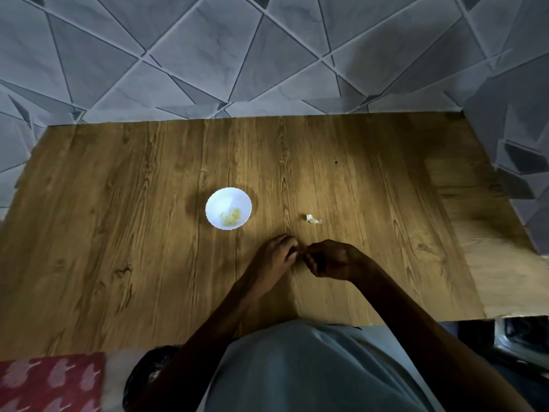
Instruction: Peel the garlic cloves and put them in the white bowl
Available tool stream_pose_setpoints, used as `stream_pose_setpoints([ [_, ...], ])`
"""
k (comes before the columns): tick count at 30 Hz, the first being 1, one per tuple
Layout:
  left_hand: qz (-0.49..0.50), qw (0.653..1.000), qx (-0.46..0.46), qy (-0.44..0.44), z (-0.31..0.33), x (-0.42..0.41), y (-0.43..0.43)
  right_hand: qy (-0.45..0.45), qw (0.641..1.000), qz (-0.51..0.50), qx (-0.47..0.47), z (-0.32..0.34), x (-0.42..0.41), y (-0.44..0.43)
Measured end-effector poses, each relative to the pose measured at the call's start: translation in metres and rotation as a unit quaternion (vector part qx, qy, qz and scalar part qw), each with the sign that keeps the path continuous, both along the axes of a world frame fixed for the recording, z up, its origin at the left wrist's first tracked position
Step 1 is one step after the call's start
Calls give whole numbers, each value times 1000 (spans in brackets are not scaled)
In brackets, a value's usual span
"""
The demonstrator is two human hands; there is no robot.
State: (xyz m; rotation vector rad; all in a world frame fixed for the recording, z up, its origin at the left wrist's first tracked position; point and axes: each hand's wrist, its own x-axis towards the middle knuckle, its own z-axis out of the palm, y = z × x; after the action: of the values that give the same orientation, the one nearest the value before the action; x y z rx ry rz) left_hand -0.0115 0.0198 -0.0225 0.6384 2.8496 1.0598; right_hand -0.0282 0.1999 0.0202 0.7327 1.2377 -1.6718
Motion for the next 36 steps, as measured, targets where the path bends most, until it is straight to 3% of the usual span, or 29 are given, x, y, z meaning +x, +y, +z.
stream_pose_setpoints([
  [2, 33, 994, 57, -83, 0, -1, -3, 134, 987, 39, 85, -5, 4, 1],
  [5, 76, 963, 145, -212, 3, -4, -5, 326, 910, 107, 234, -11, 10, 0],
  [11, 120, 898, 256, -336, -1, -8, -11, 426, 819, 144, 356, -14, 10, -4],
  [18, 140, 862, 304, -381, 3, -9, -9, 450, 834, 124, 294, -12, 10, -2],
  [25, 150, 837, 342, -399, 7, -11, -6, 444, 833, 148, 296, -11, 6, -6],
  [30, 147, 843, 331, -397, 14, -13, -8, 431, 840, 156, 290, -9, 3, -6],
  [36, 142, 861, 301, -383, 18, -15, -9, 468, 800, 190, 324, -6, 1, -9],
])
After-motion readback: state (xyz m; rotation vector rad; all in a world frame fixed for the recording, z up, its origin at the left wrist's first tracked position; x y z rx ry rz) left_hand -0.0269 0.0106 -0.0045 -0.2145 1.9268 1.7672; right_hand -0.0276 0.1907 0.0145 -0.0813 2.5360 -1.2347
